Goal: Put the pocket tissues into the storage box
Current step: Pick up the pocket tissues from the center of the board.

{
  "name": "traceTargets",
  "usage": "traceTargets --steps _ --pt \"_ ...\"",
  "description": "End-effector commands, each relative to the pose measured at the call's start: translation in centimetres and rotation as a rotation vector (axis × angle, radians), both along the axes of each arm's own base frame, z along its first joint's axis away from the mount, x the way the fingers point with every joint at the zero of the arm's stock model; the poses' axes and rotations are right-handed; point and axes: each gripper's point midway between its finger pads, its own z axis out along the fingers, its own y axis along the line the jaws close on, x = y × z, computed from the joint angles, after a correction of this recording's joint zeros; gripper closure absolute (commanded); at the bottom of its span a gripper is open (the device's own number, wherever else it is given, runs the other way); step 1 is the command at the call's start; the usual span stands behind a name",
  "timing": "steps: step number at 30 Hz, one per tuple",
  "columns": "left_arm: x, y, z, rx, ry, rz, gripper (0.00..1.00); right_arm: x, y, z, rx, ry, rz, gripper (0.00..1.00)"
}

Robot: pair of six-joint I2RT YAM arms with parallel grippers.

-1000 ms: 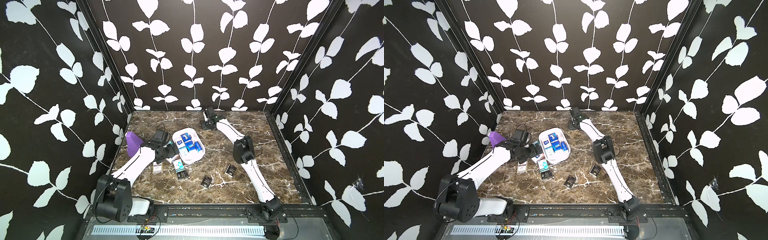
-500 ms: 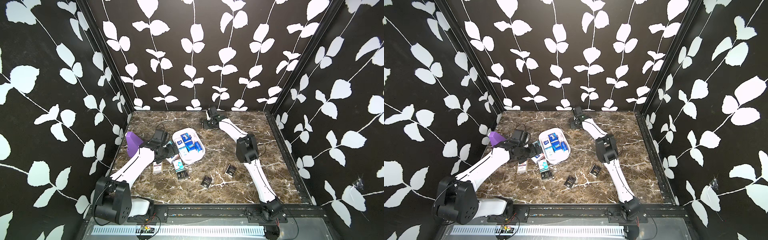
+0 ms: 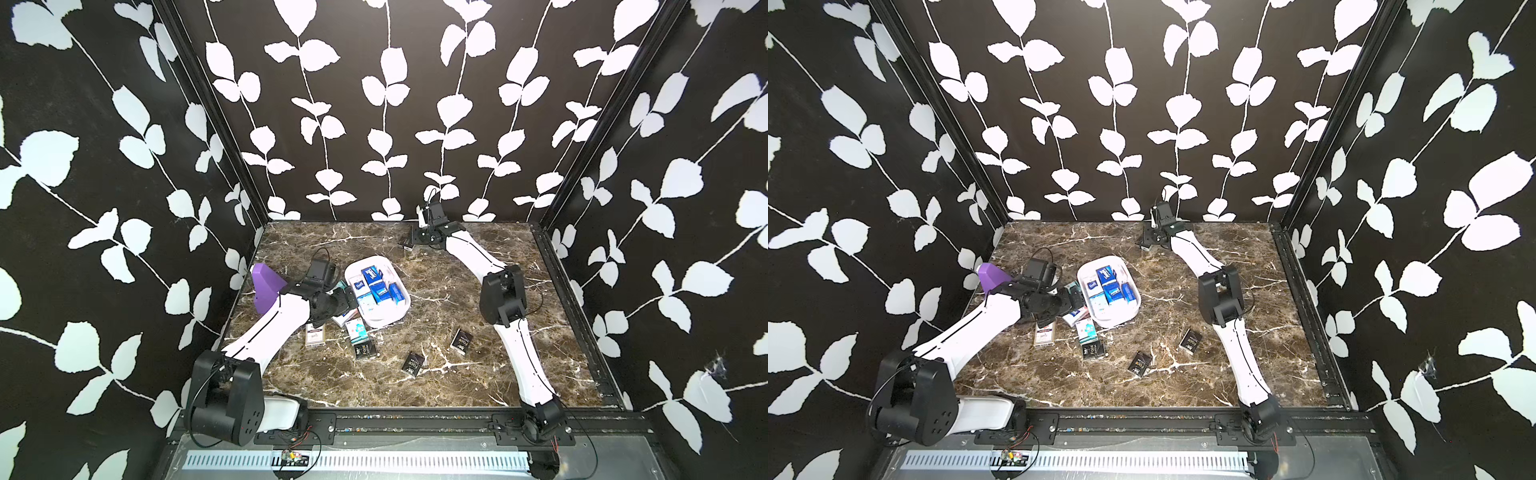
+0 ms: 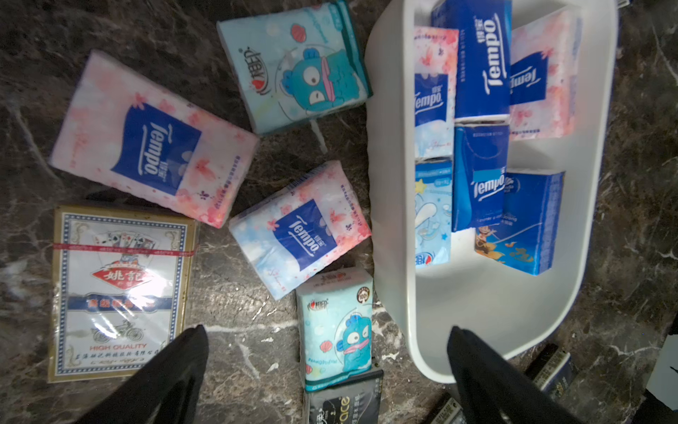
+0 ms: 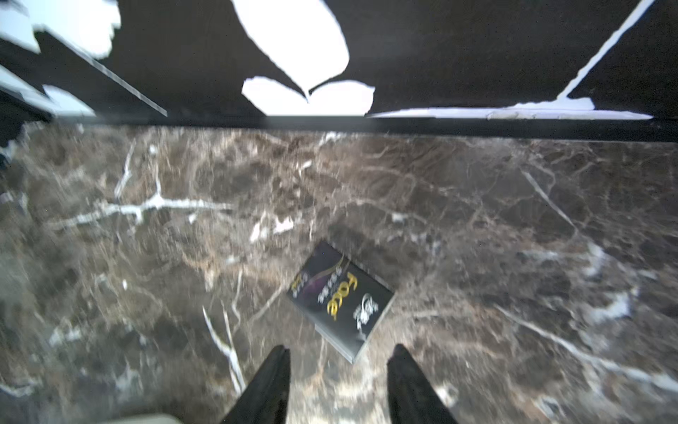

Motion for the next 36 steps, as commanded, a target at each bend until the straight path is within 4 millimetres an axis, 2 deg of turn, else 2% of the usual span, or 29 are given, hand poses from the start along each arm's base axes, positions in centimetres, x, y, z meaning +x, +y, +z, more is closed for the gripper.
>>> traceTargets --steps 1,7,11,17,23,29,36 --pt "0.5 -0.1 0.4 -0.006 -0.011 -0.003 0.01 2.3 0.1 -1.3 0.116 0.003 -0.052 0.50" --pt "0.5 0.1 0.5 -0.003 -0.011 0.005 0.01 4.7 -0.1 -3.0 0.235 0.019 -0.139 0.51" --pt "0.4 0.2 0.4 -0.003 -0.008 0.013 0.01 5.0 0.0 -4.6 0.296 0.066 -0.176 0.54" --pt "0.6 0.2 0.7 -0.007 -0.018 0.024 0.01 3.2 1.1 -6.9 0.308 0.166 -0.139 0.55" --pt "0.4 0.2 0.7 -0.019 -0.024 0.040 0.01 1.7 2.6 -6.5 0.282 0.185 -0.091 0.53" --pt "0.2 0.3 0.8 -0.025 -0.032 0.053 0.01 0.1 2.8 -7.9 0.234 0.240 -0.083 0.52" --pt "-0.1 0.5 0.9 -0.022 -0.038 0.060 0.01 -2.7 3.2 -8.4 0.137 0.267 -0.032 0.42"
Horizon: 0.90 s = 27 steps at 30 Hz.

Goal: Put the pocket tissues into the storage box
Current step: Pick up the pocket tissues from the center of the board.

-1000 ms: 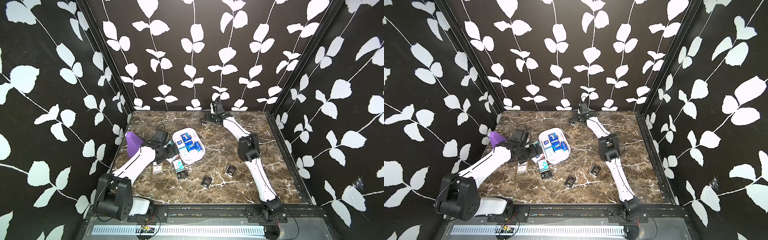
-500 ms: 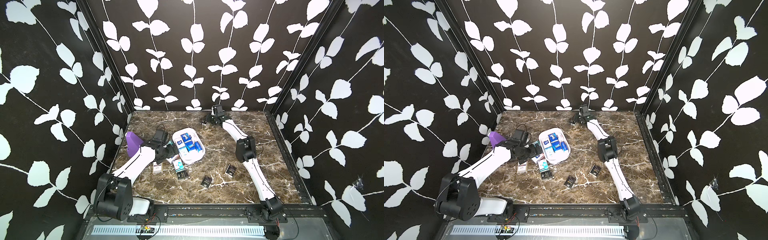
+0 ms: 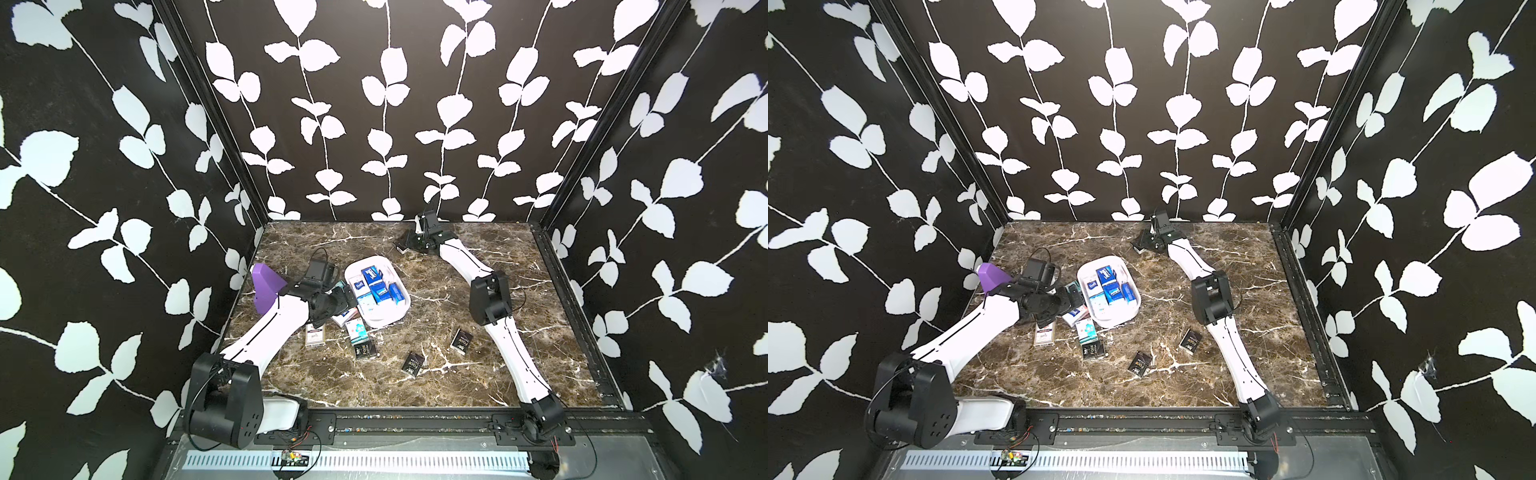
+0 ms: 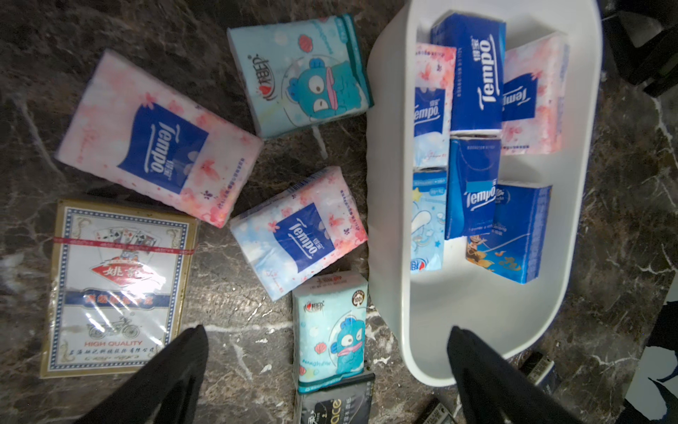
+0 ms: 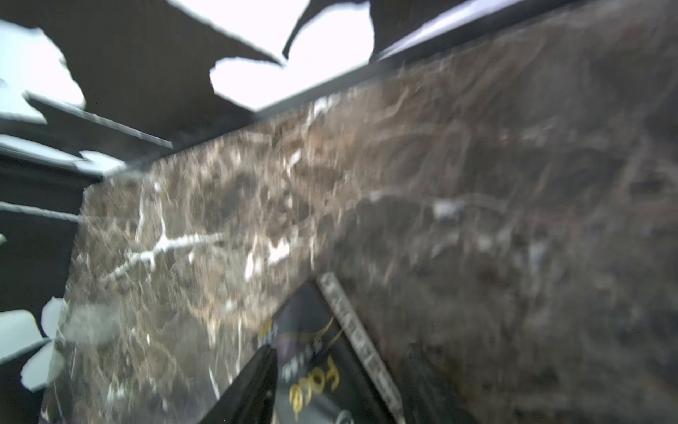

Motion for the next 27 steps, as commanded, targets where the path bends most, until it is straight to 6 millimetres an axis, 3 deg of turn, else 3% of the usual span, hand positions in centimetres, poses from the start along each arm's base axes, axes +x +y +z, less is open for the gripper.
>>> traceTargets --steps 1,6,12,15,18,22,27 --pt "-0.2 0.5 0.3 0.003 -0.020 0.016 0.01 -3.1 -0.3 -2.7 -0.092 0.096 0.041 0.42" --pt "-0.2 0.4 0.3 -0.003 -0.017 0.014 0.01 -3.7 -0.4 -4.1 -0.115 0.130 0.044 0.52" --pt "-0.2 0.4 0.4 0.004 -0.019 0.007 0.01 -4.0 -0.6 -5.4 -0.124 0.167 0.034 0.84" --pt "-0.2 0.5 0.4 0.008 -0.017 0.003 0.01 -3.7 -0.4 -4.9 -0.110 0.155 0.034 0.98" --pt "-0.1 0.4 0.3 0.005 -0.018 0.000 0.01 -3.1 -0.2 -2.9 -0.069 0.122 0.040 1.00" --pt "0.3 0.2 0.2 -0.005 -0.026 0.002 0.01 -2.5 -0.5 2.5 -0.020 0.043 0.055 1.00" --pt "1.0 0.1 0.1 -0.009 -0.041 0.004 0.01 -4.7 -0.5 8.2 0.022 0.017 0.125 1.00"
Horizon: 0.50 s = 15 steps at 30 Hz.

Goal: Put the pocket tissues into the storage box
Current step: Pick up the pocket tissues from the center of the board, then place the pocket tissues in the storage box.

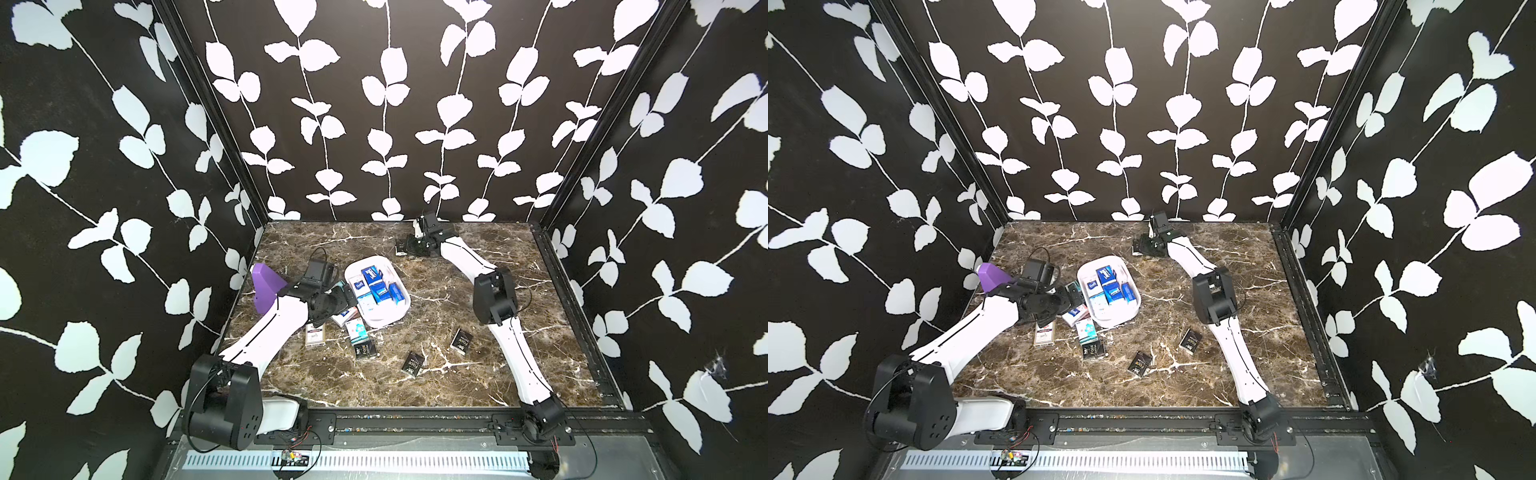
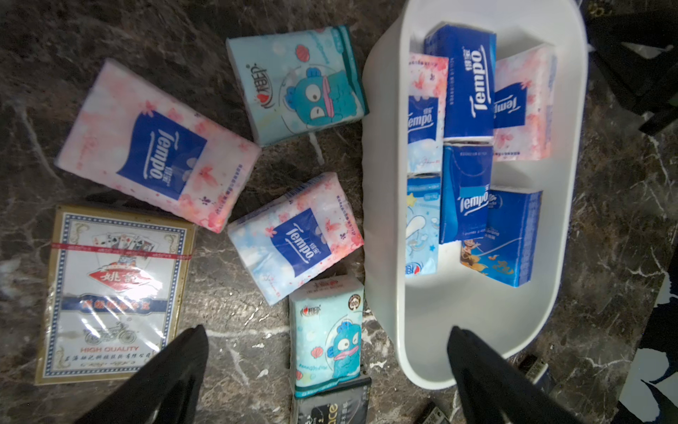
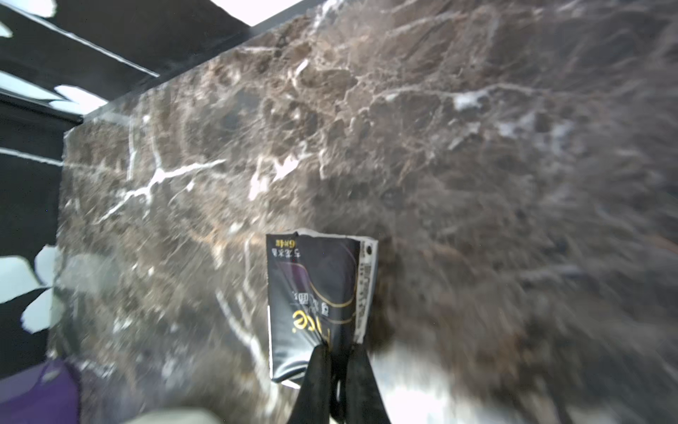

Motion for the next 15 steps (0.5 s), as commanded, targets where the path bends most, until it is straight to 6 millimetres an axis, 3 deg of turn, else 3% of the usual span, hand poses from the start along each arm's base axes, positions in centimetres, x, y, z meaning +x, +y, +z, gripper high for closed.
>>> traceTargets --steps 1,8,15 --pt "0.6 0.1 0.0 -0.003 -0.022 0.002 0.01 -1.9 0.1 7.2 0.061 -0.058 0.068 1.00" --pt "1.0 0.4 0.2 -0.011 -0.025 0.035 0.01 -9.0 0.8 9.7 0.044 -0.017 0.176 0.98" --pt "0.4 1.7 0.6 0.018 -0.026 0.075 0.01 -15.7 3.9 8.5 -0.026 0.026 0.281 0.96"
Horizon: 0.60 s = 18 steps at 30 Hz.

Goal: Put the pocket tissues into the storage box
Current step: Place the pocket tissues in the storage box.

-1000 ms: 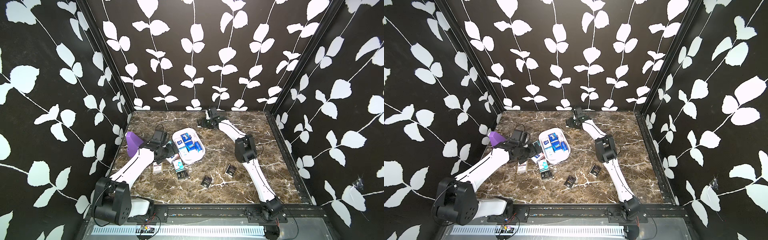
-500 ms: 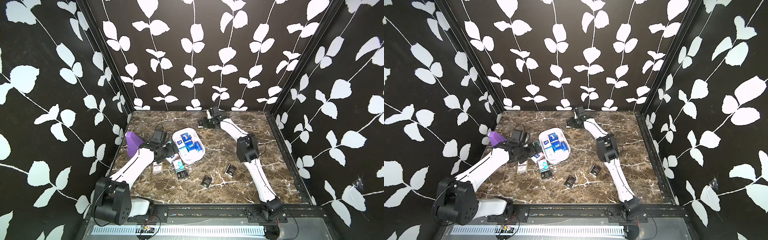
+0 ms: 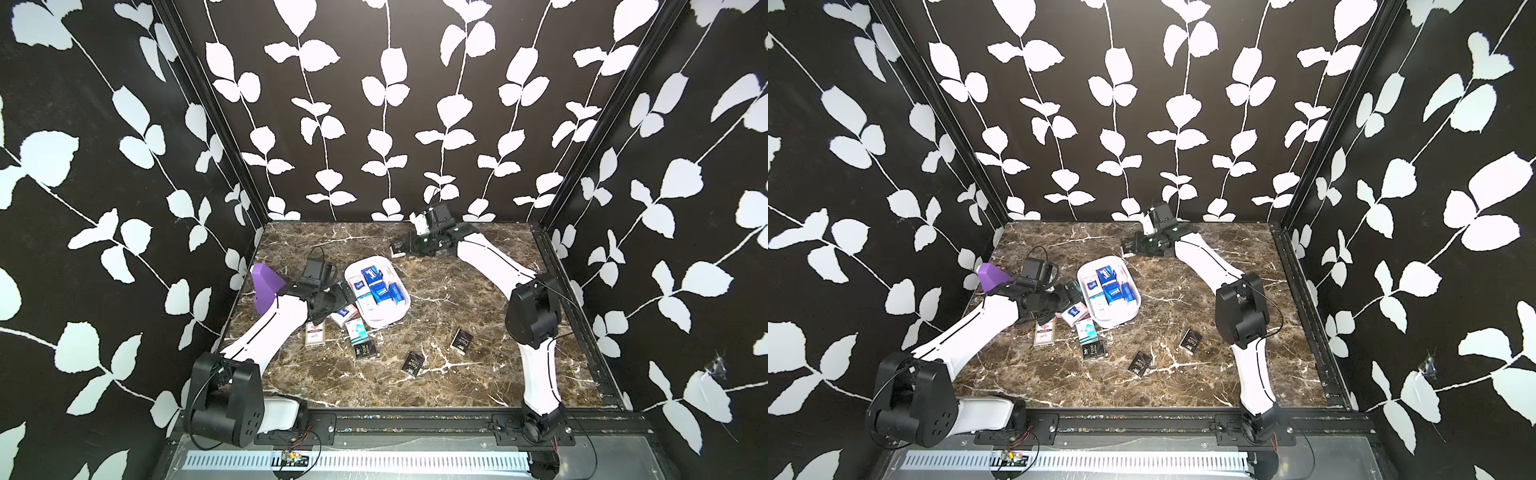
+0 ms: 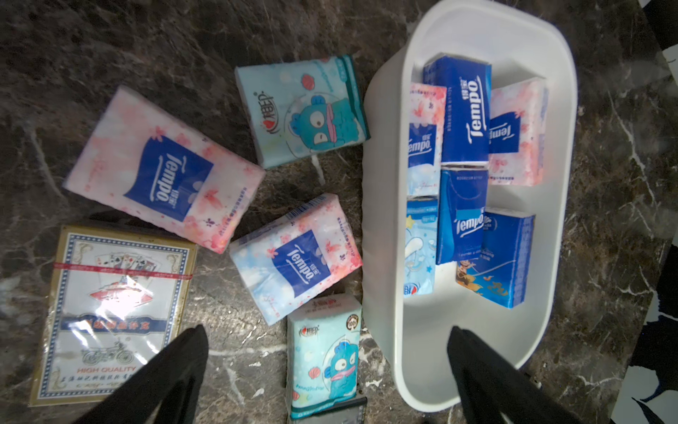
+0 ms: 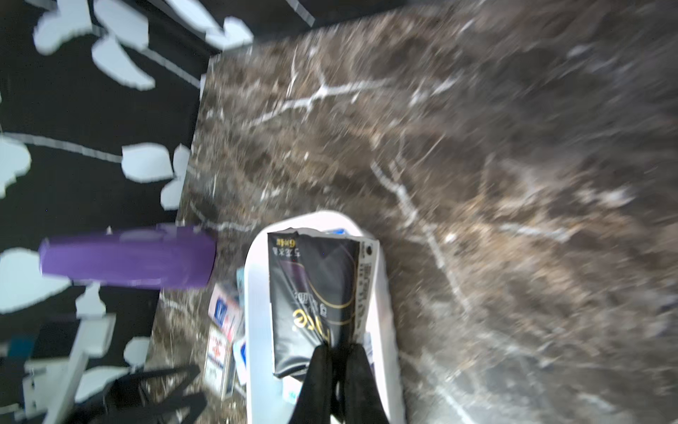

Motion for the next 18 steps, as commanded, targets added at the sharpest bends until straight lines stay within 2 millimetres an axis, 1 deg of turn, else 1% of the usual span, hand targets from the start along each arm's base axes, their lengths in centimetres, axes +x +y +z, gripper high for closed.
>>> traceTargets --steps 1,4,7,10,14,18 --pt "-0.7 1.0 0.6 0.022 -0.009 0.033 0.01 -3.5 1.6 -3.1 -0.077 0.047 0.071 0.96" --pt "-1.3 1.4 0.6 0.026 -0.010 0.045 0.01 -4.5 3.4 -3.8 -0.099 0.042 0.096 0.96" --pt "-2.0 1.6 0.5 0.028 -0.009 0.051 0.01 -4.6 4.6 -4.6 -0.121 0.034 0.098 0.95" --pt "-2.9 2.1 0.5 0.041 -0.011 0.057 0.01 -3.9 5.4 -5.5 -0.150 0.017 0.096 0.95" --pt "-3.9 2.7 0.8 0.062 -0.017 0.051 0.01 -2.4 5.9 -6.9 -0.207 -0.001 0.103 0.94" --pt "-4.8 3.3 1.3 0.097 -0.014 0.041 0.01 -0.8 6.4 -7.3 -0.239 -0.037 0.102 0.93"
